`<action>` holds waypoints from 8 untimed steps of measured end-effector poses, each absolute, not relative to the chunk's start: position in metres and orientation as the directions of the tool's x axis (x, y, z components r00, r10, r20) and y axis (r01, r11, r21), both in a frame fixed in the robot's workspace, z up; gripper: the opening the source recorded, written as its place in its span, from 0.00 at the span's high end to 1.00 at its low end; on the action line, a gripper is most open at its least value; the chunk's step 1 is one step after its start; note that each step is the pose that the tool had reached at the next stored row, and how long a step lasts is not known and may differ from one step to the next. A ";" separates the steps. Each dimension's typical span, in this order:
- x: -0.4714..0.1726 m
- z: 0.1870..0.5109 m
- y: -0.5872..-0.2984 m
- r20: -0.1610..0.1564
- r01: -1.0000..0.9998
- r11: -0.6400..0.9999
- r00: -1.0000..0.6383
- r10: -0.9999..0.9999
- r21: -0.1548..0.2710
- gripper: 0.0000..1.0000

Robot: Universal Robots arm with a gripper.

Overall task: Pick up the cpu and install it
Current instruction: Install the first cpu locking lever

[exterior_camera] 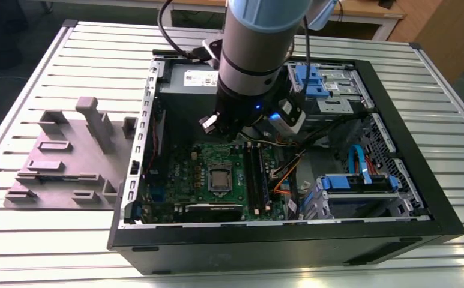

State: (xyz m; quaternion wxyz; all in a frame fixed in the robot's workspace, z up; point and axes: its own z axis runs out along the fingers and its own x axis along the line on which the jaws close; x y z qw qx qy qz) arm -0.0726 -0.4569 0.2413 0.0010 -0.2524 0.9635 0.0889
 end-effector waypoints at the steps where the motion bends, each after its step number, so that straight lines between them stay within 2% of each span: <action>1: -0.070 0.241 -0.458 -0.044 -0.486 0.857 -0.873 -0.486 0.171 0.90; 8: -0.063 0.241 -0.462 -0.024 -0.483 0.860 -0.873 -0.486 0.165 0.90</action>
